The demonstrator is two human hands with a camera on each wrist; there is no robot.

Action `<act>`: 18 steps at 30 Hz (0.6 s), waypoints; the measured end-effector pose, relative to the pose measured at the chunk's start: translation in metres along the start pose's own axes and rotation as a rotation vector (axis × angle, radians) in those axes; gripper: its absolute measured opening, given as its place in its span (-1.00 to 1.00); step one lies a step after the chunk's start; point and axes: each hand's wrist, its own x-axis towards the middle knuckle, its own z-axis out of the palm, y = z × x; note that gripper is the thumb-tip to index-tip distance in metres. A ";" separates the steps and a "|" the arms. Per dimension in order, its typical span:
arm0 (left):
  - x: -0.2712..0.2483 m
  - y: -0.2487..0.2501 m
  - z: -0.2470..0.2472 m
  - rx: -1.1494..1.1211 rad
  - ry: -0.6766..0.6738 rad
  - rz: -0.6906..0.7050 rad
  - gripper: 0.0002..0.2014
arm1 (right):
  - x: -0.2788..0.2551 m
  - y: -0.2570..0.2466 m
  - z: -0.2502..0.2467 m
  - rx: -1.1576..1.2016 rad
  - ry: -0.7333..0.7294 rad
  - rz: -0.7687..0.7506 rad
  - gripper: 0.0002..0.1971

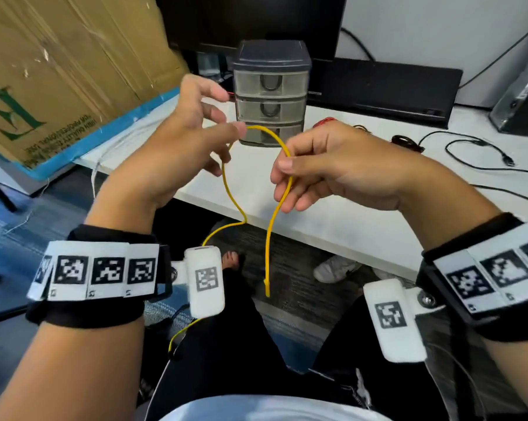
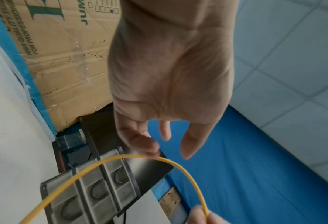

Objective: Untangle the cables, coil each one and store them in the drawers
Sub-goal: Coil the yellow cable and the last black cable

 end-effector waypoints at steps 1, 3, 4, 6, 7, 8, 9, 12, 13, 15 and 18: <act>-0.001 0.000 0.002 -0.072 -0.015 0.021 -0.73 | 0.001 0.001 0.002 0.024 0.036 -0.020 -0.85; -0.004 -0.001 0.004 -0.165 -0.172 0.036 -0.80 | 0.004 0.002 0.009 0.088 0.154 -0.103 -0.79; -0.006 -0.002 0.006 -0.179 -0.278 0.034 -0.78 | 0.006 0.001 0.010 0.110 0.225 -0.161 -0.68; -0.012 -0.005 0.011 -0.173 -0.422 0.040 -0.70 | 0.010 -0.003 0.012 0.092 0.349 -0.284 -0.53; -0.014 -0.006 0.014 -0.184 -0.450 0.054 -0.70 | 0.012 -0.006 0.011 0.062 0.396 -0.324 -0.55; -0.015 -0.006 0.016 -0.210 -0.463 0.070 -0.73 | 0.013 -0.010 0.008 0.041 0.428 -0.344 -0.65; -0.015 -0.006 0.018 -0.239 -0.465 0.079 -0.75 | 0.013 -0.013 0.005 0.029 0.448 -0.345 -0.76; -0.013 -0.005 0.013 -0.249 -0.411 0.056 -0.73 | 0.003 -0.020 -0.005 -0.087 0.427 -0.308 -0.88; -0.013 -0.005 0.009 -0.206 -0.381 0.034 -0.75 | -0.004 -0.023 -0.008 -0.165 0.391 -0.282 -0.91; -0.011 -0.005 -0.003 -0.096 -0.355 -0.017 -0.82 | -0.018 -0.028 -0.014 -0.344 0.311 -0.222 -0.93; -0.009 -0.008 -0.015 -0.110 -0.371 -0.091 -0.71 | -0.031 -0.033 -0.022 -0.607 0.316 -0.190 -0.83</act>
